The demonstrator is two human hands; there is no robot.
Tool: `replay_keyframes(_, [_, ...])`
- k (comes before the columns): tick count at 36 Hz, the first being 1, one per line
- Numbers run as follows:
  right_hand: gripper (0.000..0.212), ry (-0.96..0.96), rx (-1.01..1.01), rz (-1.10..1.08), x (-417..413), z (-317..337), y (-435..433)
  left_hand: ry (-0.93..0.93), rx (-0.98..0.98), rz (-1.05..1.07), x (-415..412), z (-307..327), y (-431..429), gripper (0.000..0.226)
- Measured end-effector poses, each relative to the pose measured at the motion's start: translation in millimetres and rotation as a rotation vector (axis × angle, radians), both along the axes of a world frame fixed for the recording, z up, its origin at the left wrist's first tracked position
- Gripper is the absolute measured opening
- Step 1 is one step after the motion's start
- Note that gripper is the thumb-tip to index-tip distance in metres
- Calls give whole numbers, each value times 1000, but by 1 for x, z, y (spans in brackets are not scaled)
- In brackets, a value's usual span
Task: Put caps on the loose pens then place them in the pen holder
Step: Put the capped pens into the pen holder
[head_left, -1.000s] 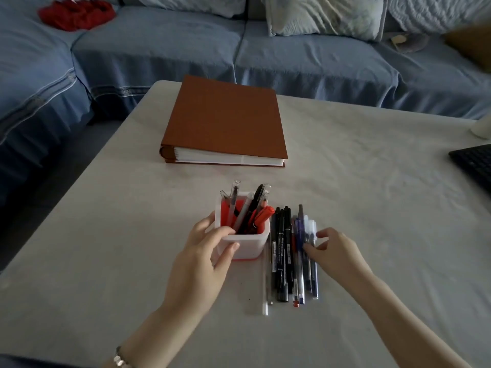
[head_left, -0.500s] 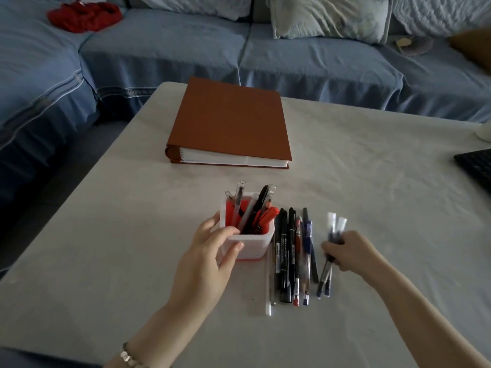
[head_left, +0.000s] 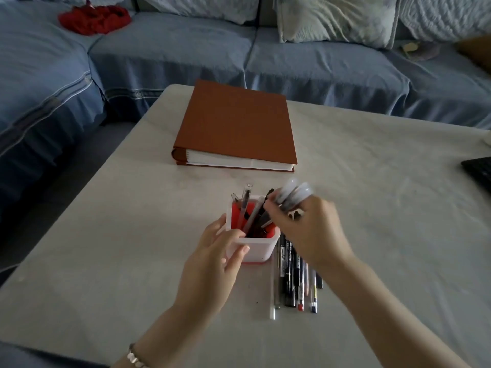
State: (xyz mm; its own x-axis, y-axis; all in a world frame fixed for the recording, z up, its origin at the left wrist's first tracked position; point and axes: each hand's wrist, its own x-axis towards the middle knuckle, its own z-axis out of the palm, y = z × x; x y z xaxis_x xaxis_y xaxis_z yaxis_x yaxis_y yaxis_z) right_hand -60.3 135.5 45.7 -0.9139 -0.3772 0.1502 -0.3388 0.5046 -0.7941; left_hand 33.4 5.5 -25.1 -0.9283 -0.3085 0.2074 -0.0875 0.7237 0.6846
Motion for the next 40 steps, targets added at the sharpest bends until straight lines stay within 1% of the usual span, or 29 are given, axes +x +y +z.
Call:
replay_keyframes(3, [18, 20, 29, -60, -1, -17, -6, -18, 16, 8, 1, 0, 1, 17])
replay_keyframes(6, [42, -52, 20, -61, -1, -23, 0, 25, -6, -24, 2, -1, -2, 23])
replay_keyframes(7, [48, -75, 1, -61, -2, -23, 4, 20, 1, -34, 3, -1, -3, 23])
replay_keyframes(8, [48, -83, -22, -70, -2, -23, 10, 10, 12, -43, 3, 0, -4, 22])
replay_keyframes(9, [44, -73, -46, -92, -4, -24, 17, 8, 21, -53, 3, 0, -5, 22])
replay_keyframes(11, [31, -44, -44, -157, -12, -27, 32, 25, 44, -61, 2, 2, -7, 25])
replay_keyframes(13, [23, -75, 63, -229, -23, -36, 50, 42, 75, -38, 1, 2, -7, 27])
replay_keyframes(14, [25, -128, 151, -252, -27, -41, 59, 51, 72, -20, 1, 1, -6, 29])
replay_keyframes(17, [44, -303, 384, -259, -33, -56, 71, 72, 51, -4, 0, -1, -5, 28])
replay_keyframes(20, [58, -366, 513, -202, -33, -68, 66, 71, 56, -12, 0, -3, -5, 27])
replay_keyframes(21, [58, -390, 534, -187, -33, -70, 63, 66, 62, -11, -1, -3, -5, 27])
replay_keyframes(25, [42, -439, 588, -190, -34, -72, 53, 55, 62, -11, 0, -3, -4, 27])
replay_keyframes(28, [18, -439, 636, -187, -34, -74, 52, 42, 62, -1, 1, -2, -4, 28])
replay_keyframes(31, [31, -404, 692, -185, -32, -78, 52, 43, 61, -1, 0, -2, -4, 28])
replay_keyframes(34, [40, -354, 667, -207, -31, -83, 58, 61, 64, -1, 0, -4, -5, 30])
replay_keyframes(38, [39, -422, 608, -196, -35, -83, 71, 49, 56, -1, 0, -3, -4, 31])
replay_keyframes(40, [39, -387, 585, -181, -38, -74, 75, 37, 56, -2, 0, -1, -4, 30])
